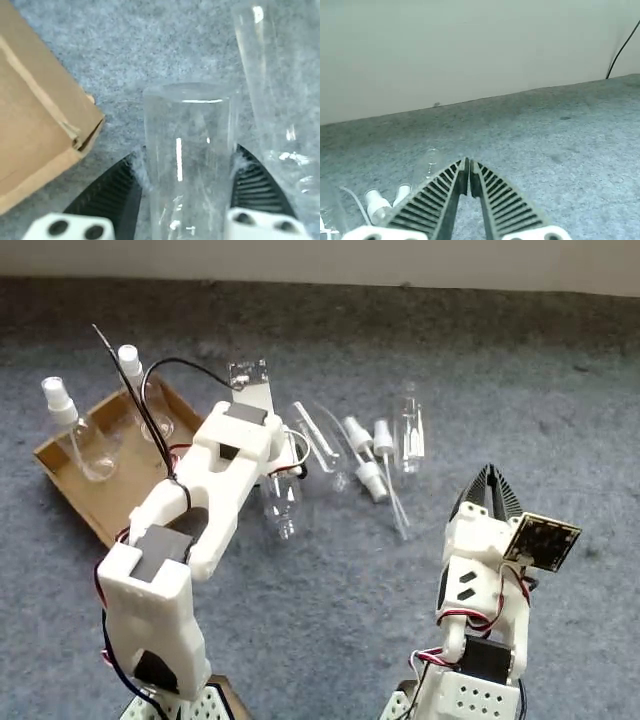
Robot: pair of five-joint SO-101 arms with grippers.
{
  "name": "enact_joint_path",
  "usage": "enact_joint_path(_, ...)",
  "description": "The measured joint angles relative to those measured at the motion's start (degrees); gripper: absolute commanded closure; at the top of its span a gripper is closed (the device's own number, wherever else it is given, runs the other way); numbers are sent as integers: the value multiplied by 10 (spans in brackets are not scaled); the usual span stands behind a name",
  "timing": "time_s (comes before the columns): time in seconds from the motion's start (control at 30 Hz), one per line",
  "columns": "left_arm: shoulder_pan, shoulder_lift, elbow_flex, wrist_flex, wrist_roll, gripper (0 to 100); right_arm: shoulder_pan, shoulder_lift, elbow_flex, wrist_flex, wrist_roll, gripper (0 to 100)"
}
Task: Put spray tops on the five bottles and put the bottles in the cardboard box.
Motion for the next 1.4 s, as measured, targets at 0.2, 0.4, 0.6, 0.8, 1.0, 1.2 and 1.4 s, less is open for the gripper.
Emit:
enact_joint_path(0.2,0,-7,-3,69,0,878,-2,0,0,4,0,993)
enact_joint_path(0.4,-1,-62,-3,110,-65,880,1,0,0,4,0,993)
enact_joint_path(0.6,9,-120,-3,172,-192,877,0,0,0,4,0,993)
enact_joint_path(0.8,9,-135,-3,206,-280,877,0,0,0,4,0,993)
enact_joint_path(1.0,16,-135,-3,241,-408,877,0,0,0,4,0,993)
enact_joint_path(1.2,33,-135,-3,260,-585,878,0,0,0,4,0,993)
enact_joint_path(1.4,30,-135,25,261,-796,877,0,0,0,4,0,993)
